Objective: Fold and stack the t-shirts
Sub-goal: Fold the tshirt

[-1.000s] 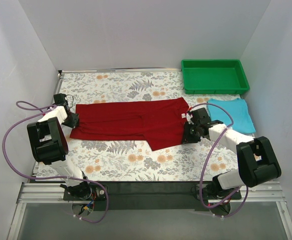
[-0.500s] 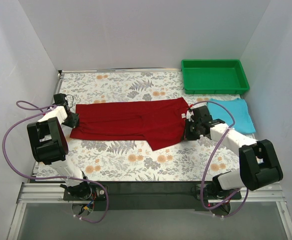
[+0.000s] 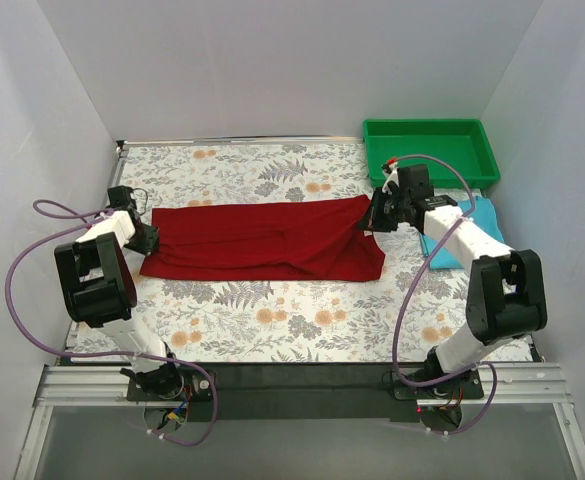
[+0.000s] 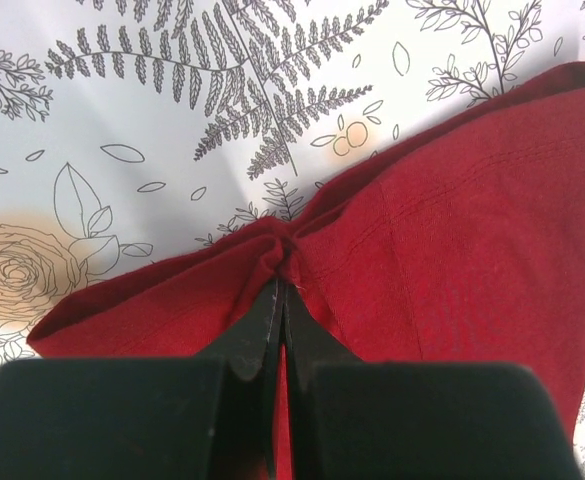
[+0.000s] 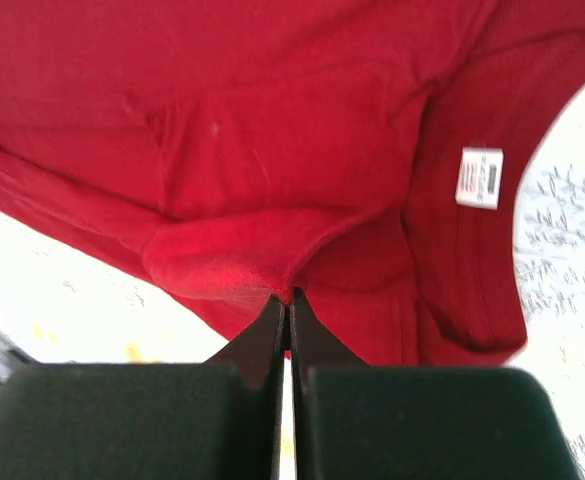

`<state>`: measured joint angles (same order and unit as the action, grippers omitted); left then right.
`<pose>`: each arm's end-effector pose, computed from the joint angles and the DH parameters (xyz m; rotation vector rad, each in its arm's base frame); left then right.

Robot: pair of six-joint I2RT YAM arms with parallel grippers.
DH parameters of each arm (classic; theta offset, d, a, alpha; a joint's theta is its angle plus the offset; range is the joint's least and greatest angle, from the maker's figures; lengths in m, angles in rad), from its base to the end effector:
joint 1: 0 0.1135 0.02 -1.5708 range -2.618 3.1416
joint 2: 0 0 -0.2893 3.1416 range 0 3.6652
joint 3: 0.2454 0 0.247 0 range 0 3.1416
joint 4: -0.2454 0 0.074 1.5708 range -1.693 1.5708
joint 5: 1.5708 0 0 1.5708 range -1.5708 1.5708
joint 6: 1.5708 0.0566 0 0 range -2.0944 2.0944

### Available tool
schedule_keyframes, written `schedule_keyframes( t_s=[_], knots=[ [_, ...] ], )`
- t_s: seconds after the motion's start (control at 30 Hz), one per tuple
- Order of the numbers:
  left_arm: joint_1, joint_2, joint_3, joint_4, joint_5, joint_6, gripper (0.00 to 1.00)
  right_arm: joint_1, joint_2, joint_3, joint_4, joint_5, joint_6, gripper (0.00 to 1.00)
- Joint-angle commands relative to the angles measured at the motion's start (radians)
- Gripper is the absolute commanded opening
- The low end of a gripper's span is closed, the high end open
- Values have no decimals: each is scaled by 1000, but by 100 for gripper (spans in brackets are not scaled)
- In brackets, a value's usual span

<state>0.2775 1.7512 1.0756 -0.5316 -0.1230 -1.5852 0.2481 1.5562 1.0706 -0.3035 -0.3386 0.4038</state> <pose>0.3277 0.1006 0.1734 -2.2446 1.6302 -0.1746 0.3302 0.1030 0.2536 0.0182 2.4181 0.7089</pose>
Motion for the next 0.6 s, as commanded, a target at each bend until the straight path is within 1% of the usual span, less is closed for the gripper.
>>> schedule_keyframes(
  t_s=[0.0, 0.27, 0.57],
  knots=[
    [3, 19, 29, -13, -7, 11, 0, -18, 45, 81, 33, -91, 45, 1],
    [2, 31, 52, -27, -7, 14, 0, -24, 182, 199, 75, -154, 95, 1],
    [12, 41, 84, -50, -15, 16, 0, -63, 252, 236, 89, -148, 115, 1]
  ],
)
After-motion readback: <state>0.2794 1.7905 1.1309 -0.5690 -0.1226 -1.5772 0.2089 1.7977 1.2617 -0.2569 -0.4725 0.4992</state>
